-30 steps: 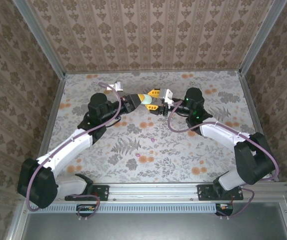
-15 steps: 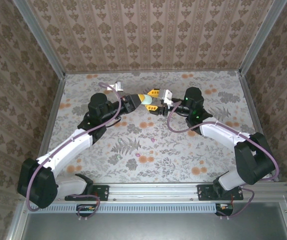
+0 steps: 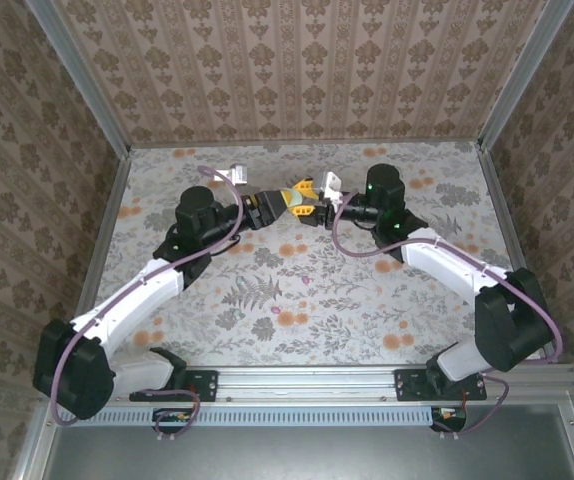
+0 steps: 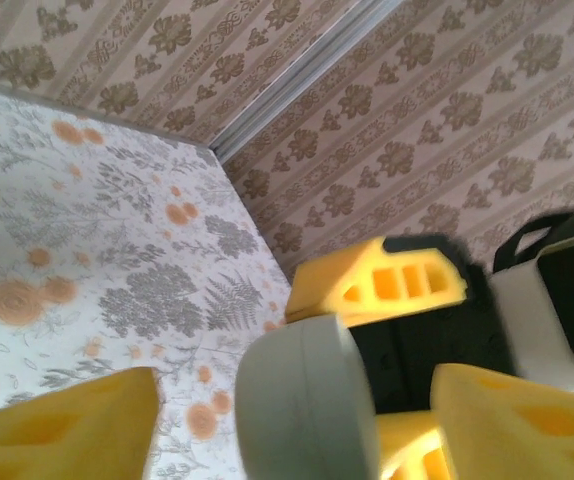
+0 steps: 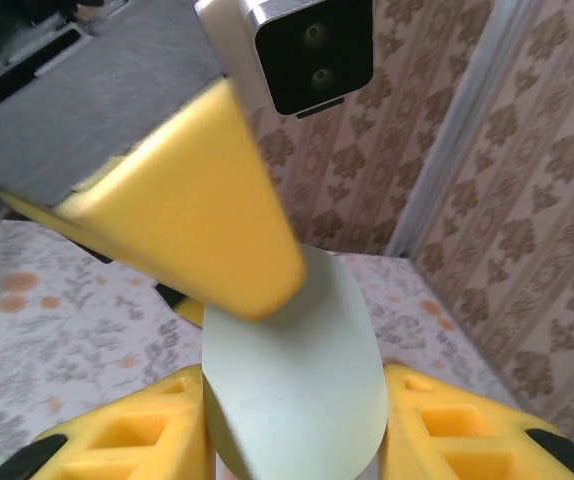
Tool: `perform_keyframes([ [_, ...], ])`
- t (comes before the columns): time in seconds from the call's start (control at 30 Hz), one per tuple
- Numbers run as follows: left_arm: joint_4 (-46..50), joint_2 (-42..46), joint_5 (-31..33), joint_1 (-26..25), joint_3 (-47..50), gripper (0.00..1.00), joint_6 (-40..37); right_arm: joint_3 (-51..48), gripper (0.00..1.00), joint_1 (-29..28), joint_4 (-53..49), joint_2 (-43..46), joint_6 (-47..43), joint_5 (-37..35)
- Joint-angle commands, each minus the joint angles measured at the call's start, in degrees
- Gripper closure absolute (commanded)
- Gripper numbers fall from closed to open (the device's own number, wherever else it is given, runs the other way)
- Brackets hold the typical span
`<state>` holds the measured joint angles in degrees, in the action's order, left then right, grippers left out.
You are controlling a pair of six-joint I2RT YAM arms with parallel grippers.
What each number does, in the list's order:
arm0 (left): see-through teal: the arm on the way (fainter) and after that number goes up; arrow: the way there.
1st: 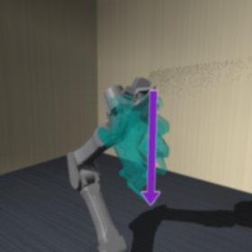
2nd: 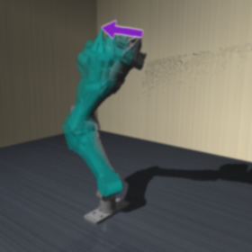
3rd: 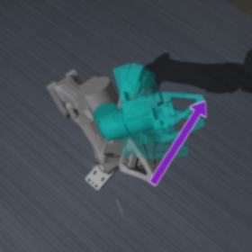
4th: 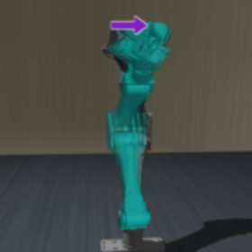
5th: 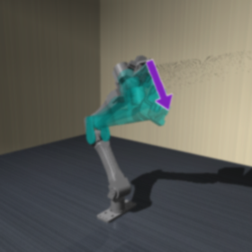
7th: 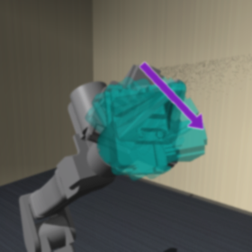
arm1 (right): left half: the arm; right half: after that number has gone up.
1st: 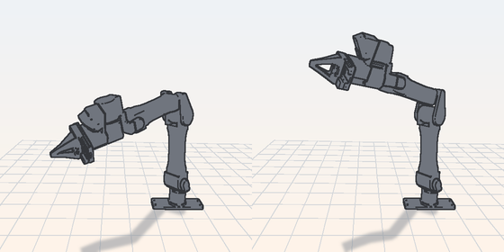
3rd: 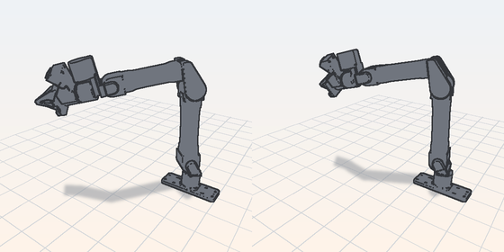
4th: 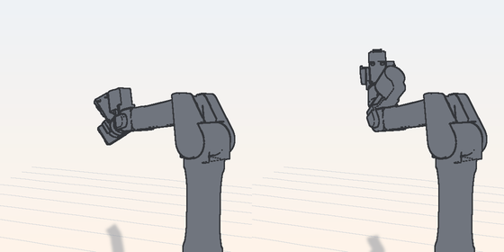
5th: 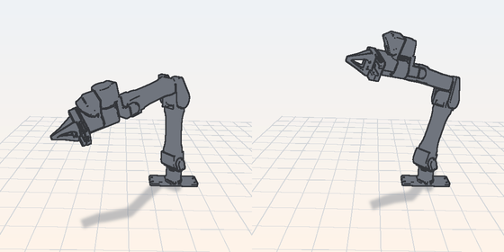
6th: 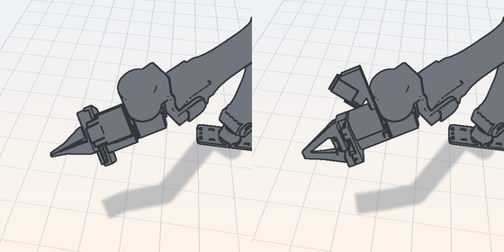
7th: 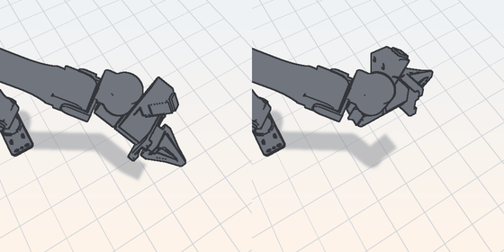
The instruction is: Insert wireless bluetooth earbuds into charging case
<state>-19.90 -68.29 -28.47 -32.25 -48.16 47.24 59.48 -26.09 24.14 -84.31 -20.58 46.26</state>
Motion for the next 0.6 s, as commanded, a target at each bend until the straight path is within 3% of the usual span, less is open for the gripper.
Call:
perform_keyframes([
  [0.0,4.2,3.2,0.2,0.3,-2.5,0.15,-14.2,5.4,0.63,0.7,-14.9,2.8,0.9,8.7],
  [0.13,2.6,6.0,-1.6,1.8,0.5,0.08,-29.2,7.6,0.64,1.9,-21.4,2.7,2.4,12.7],
  [0.27,-3.3,7.4,-11.4,4.0,4.8,0.1,-39.6,9.0,0.64,3.1,-25.0,2.6,2.9,16.1],
  [0.37,-2.7,6.8,-22.3,5.4,4.7,0.12,-44.5,10.6,0.64,3.4,-29.6,2.2,1.1,17.3],
  [0.43,-0.1,6.1,-26.2,5.5,3.3,0.13,-46.3,11.3,0.64,3.4,-31.5,2.1,0.1,17.4],
  [0.57,3.0,4.0,-28.1,5.5,0.9,0.18,-47.1,10.5,0.64,3.3,-30.3,2.5,-0.6,18.5],
])
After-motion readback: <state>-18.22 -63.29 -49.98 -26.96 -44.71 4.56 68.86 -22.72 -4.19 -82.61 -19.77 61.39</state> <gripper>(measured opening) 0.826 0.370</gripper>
